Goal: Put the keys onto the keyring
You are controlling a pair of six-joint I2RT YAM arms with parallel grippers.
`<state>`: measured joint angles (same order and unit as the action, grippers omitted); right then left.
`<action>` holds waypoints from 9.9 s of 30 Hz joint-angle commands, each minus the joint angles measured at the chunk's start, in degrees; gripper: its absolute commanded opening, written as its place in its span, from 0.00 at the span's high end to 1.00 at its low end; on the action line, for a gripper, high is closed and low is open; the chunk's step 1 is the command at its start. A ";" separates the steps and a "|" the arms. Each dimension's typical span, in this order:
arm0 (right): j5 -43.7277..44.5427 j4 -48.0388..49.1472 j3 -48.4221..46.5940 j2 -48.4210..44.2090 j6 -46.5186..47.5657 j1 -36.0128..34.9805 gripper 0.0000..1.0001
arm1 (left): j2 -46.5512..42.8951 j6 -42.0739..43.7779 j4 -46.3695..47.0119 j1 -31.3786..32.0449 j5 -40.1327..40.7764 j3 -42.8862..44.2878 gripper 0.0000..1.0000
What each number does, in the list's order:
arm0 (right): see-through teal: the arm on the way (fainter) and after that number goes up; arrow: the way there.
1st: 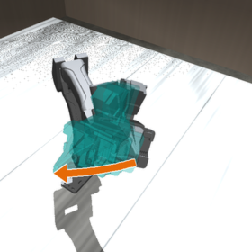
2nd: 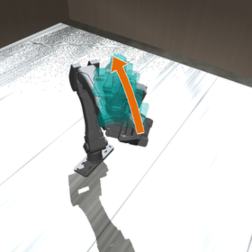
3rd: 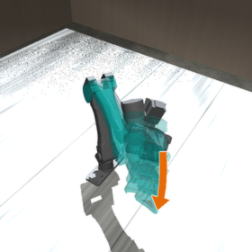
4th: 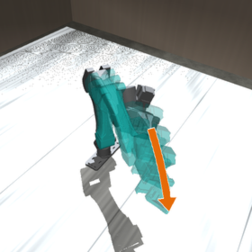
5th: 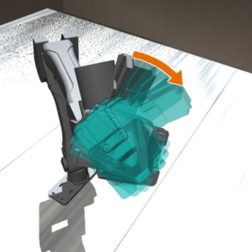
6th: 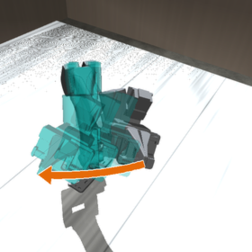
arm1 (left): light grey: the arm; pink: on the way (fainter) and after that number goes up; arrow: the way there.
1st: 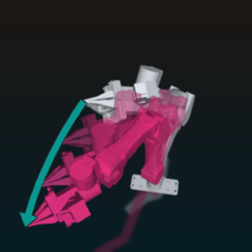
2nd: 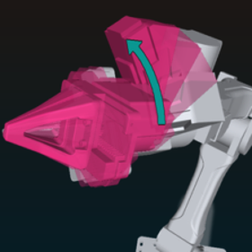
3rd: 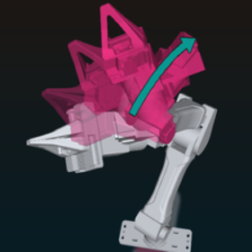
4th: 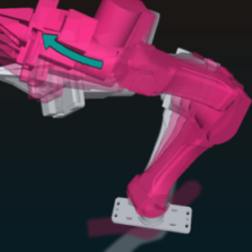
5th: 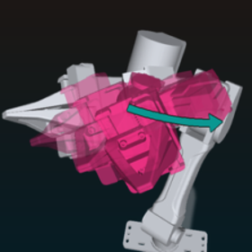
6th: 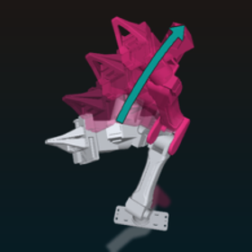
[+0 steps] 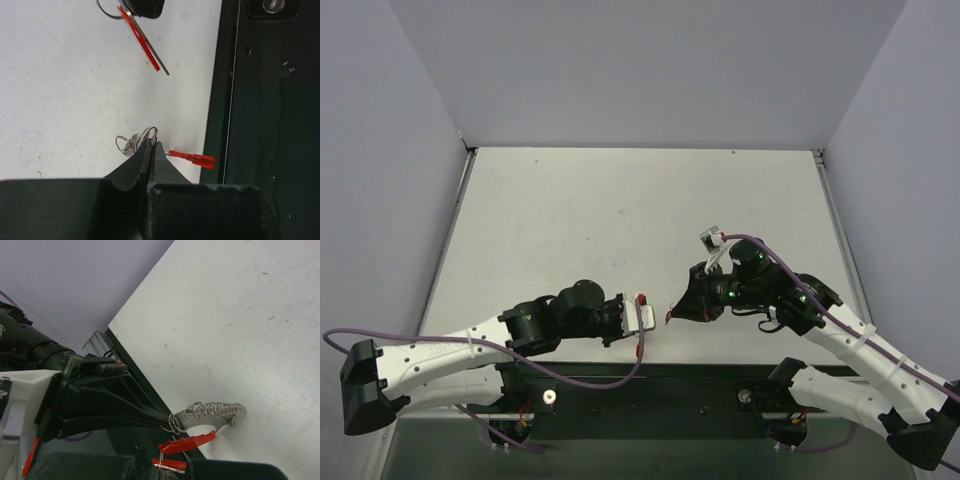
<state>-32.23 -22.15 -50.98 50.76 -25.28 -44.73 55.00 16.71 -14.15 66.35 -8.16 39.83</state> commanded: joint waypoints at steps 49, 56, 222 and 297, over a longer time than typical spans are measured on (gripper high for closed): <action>-10.48 15.47 3.72 -7.96 1.99 12.21 0.54 | 18.22 -34.20 69.79 -19.76 -37.81 -5.03 1.00; -13.30 15.56 -6.13 -7.78 -0.38 12.04 0.62 | 8.02 -34.20 61.72 -19.68 -33.59 -0.20 1.00; -5.30 47.55 -5.54 -10.86 11.83 -4.75 1.00 | 12.06 -55.73 54.41 -17.22 -44.31 25.91 0.67; 37.85 5.28 6.07 34.40 1.28 15.81 0.63 | 1.25 -18.20 -8.79 -17.92 -12.31 26.35 1.00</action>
<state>2.57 -16.43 -43.42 84.58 -24.73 -28.82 57.34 -1.06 -25.10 48.90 -19.31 66.02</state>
